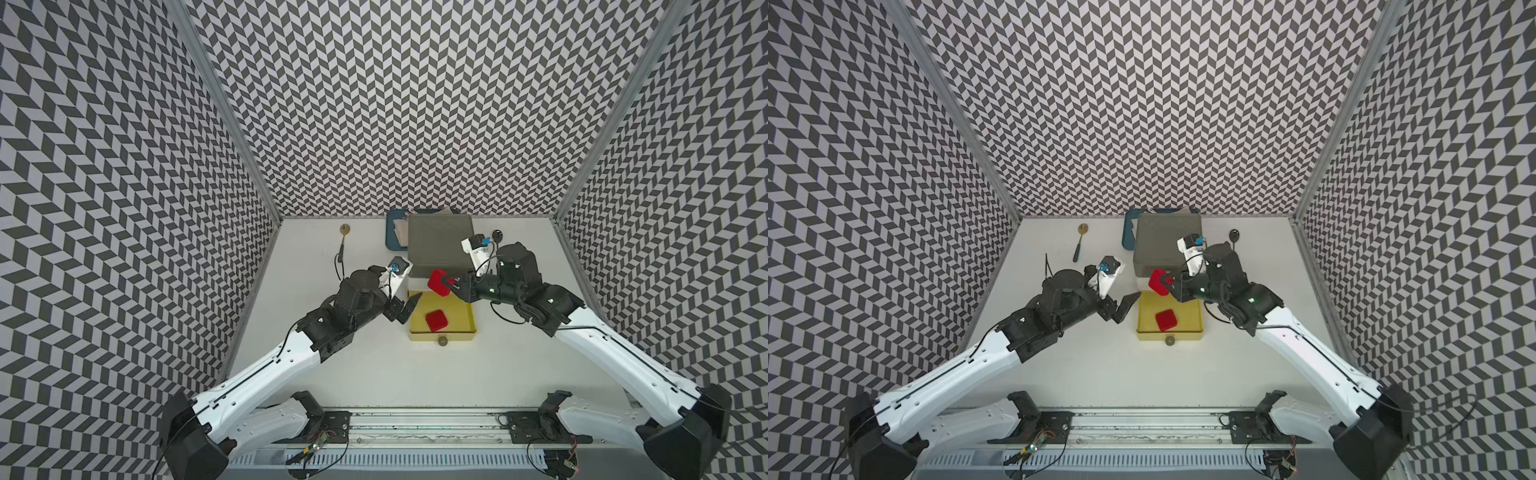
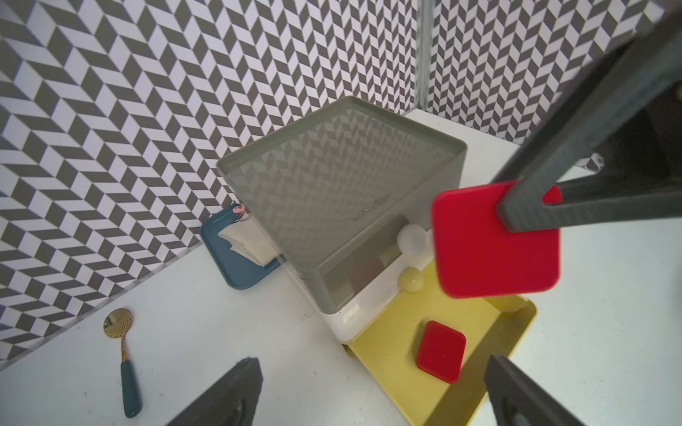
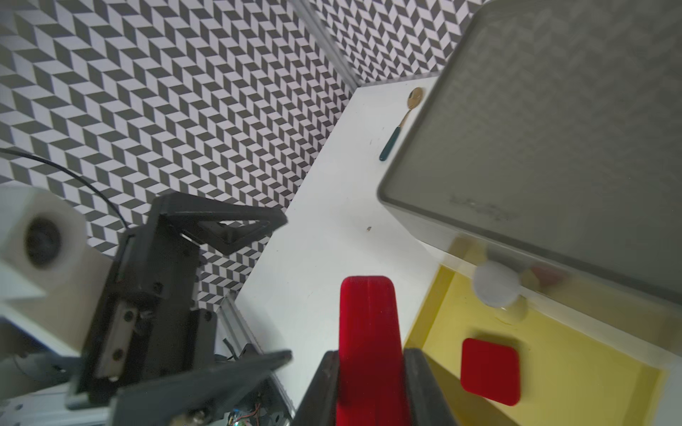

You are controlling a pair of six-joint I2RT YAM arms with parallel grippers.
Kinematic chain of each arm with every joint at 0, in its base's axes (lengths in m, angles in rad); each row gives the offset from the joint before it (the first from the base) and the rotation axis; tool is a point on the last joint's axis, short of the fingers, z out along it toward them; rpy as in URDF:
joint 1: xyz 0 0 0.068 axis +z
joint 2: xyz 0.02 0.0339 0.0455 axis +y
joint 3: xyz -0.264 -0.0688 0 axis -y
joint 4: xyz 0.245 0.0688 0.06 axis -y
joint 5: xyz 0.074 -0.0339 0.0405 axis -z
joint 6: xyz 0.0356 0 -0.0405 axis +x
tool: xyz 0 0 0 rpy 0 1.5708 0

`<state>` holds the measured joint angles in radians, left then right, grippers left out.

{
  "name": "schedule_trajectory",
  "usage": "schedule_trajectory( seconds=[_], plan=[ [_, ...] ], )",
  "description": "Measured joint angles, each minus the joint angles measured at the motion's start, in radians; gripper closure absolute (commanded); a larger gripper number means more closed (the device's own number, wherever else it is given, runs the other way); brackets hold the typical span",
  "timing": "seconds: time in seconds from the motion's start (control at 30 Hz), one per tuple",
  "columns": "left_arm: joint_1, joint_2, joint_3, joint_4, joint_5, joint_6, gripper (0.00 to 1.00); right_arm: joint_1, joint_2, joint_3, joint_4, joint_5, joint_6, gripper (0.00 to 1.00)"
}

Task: Place the brooch boxes into the drawer by color
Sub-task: Place the brooch box in the drawer.

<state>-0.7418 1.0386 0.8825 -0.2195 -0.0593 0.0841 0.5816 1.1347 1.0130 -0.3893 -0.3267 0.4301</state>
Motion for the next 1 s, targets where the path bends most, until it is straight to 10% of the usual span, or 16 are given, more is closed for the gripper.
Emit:
schedule_trajectory(
  seconds=[0.43, 1.0],
  plan=[
    [0.134, -0.013, -0.021, 0.016, 0.059, -0.056, 0.0, -0.063, -0.05, -0.306, -0.015, 0.047, -0.016, 1.0],
    [0.143, 0.003, -0.034, 0.018, 0.072, -0.059, 0.0, -0.094, 0.103, -0.327, 0.086, 0.094, -0.057, 1.0]
  ],
)
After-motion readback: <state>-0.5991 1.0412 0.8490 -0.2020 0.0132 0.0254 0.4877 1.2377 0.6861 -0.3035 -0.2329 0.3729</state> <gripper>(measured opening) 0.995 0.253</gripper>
